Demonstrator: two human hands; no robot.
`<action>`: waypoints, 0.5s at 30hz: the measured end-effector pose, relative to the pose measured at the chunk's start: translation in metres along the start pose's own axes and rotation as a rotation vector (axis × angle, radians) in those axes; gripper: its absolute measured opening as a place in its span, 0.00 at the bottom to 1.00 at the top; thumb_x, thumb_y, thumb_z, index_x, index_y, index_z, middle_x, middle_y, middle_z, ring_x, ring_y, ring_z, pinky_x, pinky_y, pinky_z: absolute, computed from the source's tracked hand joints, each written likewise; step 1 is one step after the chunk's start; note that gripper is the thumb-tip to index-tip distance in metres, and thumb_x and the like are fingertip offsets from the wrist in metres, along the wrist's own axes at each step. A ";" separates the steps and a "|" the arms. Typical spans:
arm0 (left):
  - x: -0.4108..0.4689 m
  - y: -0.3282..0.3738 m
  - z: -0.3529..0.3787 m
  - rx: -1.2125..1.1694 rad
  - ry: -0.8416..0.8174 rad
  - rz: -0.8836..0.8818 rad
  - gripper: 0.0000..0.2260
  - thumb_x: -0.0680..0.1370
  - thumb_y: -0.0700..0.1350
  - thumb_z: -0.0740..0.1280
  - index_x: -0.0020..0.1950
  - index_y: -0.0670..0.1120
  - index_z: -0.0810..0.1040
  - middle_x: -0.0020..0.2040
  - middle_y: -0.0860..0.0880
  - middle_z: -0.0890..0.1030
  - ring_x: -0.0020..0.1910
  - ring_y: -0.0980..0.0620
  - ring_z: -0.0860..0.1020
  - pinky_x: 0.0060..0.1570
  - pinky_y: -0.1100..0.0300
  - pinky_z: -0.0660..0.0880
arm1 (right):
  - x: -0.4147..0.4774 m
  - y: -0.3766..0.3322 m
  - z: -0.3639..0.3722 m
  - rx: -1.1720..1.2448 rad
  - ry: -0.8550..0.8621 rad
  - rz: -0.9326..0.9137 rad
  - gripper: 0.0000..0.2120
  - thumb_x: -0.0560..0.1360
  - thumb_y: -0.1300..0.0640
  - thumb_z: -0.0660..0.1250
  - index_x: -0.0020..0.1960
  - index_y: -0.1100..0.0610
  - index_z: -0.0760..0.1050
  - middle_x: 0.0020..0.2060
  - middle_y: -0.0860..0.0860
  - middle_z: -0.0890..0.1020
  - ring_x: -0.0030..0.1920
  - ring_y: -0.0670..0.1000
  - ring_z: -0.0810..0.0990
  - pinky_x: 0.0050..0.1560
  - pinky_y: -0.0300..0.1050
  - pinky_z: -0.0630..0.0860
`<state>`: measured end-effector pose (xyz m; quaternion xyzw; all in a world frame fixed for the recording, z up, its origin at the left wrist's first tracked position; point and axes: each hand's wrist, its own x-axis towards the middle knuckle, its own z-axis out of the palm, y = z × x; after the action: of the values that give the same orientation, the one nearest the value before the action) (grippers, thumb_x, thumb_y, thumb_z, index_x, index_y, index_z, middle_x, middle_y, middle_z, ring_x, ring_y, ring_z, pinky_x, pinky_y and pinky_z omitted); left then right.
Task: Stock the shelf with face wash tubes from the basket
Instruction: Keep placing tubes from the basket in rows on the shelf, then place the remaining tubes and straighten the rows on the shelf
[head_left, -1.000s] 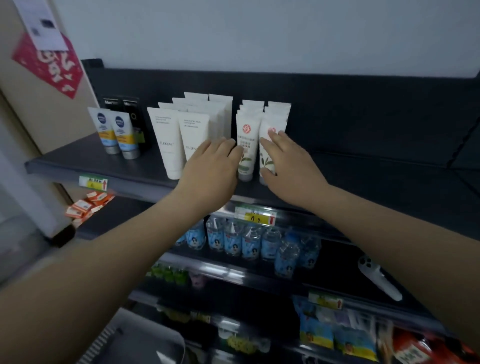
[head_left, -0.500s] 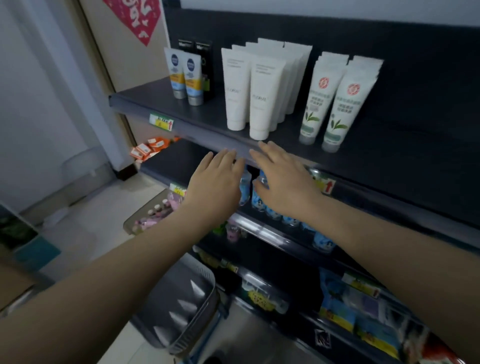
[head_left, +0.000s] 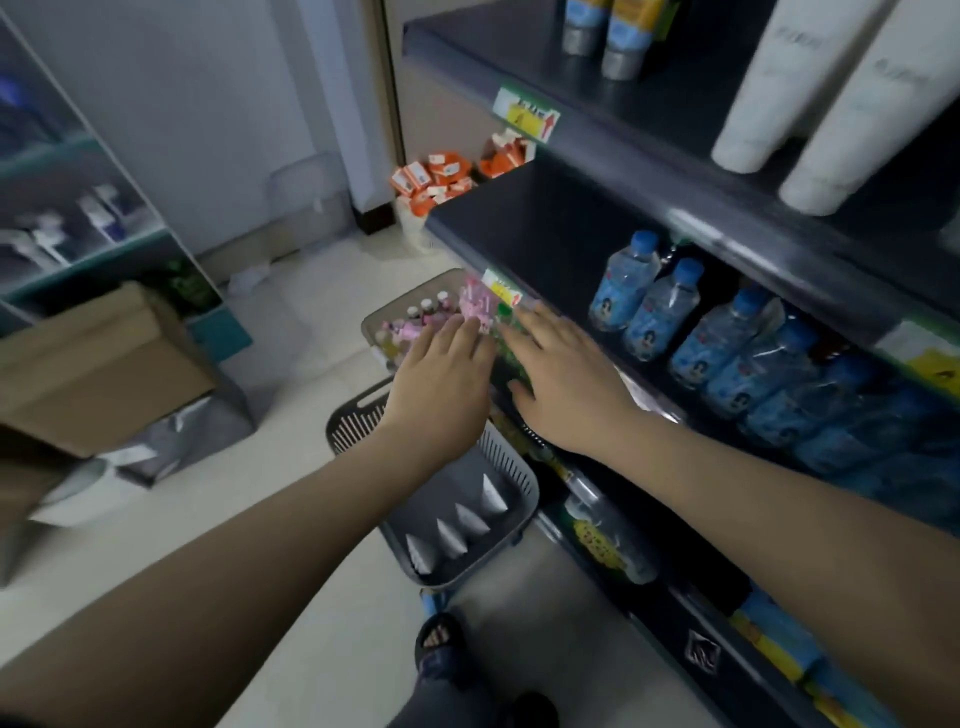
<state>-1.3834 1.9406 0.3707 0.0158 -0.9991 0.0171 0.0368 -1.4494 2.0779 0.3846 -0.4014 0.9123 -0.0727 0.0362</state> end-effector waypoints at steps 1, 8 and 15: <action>-0.002 -0.008 0.008 0.002 -0.023 -0.013 0.27 0.77 0.45 0.58 0.75 0.42 0.59 0.75 0.42 0.61 0.75 0.43 0.57 0.74 0.48 0.54 | 0.008 -0.005 0.010 -0.001 -0.023 -0.014 0.30 0.79 0.52 0.58 0.77 0.54 0.52 0.78 0.52 0.51 0.78 0.53 0.47 0.76 0.50 0.46; -0.016 -0.053 0.072 -0.048 -0.148 -0.098 0.24 0.79 0.44 0.55 0.75 0.42 0.58 0.76 0.42 0.59 0.76 0.45 0.56 0.74 0.51 0.50 | 0.047 -0.027 0.070 0.038 -0.139 -0.054 0.28 0.80 0.54 0.56 0.78 0.55 0.51 0.78 0.52 0.50 0.78 0.51 0.44 0.76 0.48 0.44; -0.041 -0.072 0.138 -0.144 -0.312 -0.161 0.24 0.77 0.44 0.59 0.73 0.43 0.61 0.75 0.43 0.60 0.76 0.45 0.56 0.74 0.50 0.54 | 0.059 -0.029 0.138 0.089 -0.281 -0.036 0.28 0.80 0.55 0.57 0.77 0.57 0.54 0.77 0.54 0.53 0.78 0.52 0.48 0.76 0.47 0.46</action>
<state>-1.3501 1.8648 0.2325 0.0953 -0.9868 -0.0603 -0.1163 -1.4514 2.0011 0.2530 -0.4219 0.8868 -0.0565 0.1800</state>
